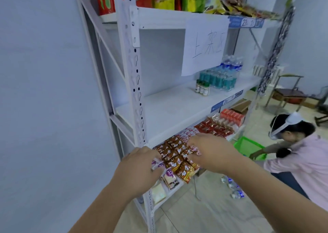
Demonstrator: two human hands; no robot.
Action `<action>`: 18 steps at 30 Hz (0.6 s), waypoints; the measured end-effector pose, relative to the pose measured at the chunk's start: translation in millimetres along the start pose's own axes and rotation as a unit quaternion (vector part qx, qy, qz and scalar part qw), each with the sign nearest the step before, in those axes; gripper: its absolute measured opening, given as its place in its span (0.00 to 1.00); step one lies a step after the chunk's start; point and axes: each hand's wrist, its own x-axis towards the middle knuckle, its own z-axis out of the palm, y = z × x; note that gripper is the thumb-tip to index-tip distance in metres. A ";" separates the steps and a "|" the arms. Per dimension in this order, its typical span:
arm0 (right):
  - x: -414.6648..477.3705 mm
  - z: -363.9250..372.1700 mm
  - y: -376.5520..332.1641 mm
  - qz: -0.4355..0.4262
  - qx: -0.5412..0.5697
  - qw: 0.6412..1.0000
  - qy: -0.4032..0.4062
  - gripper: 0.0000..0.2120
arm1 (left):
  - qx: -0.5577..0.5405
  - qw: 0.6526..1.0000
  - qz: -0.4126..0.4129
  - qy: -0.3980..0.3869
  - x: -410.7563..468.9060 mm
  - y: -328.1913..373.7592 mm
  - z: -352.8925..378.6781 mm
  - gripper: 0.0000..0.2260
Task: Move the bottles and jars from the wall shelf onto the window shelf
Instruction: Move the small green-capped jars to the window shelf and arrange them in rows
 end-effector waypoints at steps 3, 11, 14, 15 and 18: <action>18.5 1.6 21.7 0.027 -0.008 1.000 0.000 0.21 | 0.001 0.999 0.032 -0.014 44.5 0.7 4.6 0.19; 66.3 3.4 99.7 0.088 -0.003 0.996 -0.001 0.22 | -0.007 0.994 0.104 -0.035 152.5 33.7 20.5 0.17; 97.5 6.6 138.8 0.094 0.005 0.996 0.003 0.21 | -0.029 0.993 0.109 -0.040 201.5 52.4 26.2 0.16; 109.7 7.2 152.8 0.094 0.004 0.996 0.004 0.20 | -0.038 0.993 0.108 -0.039 219.0 59.7 28.2 0.16; 150.8 10.1 201.5 0.089 0.005 0.996 0.019 0.20 | -0.051 0.993 0.098 -0.030 278.6 80.1 35.0 0.16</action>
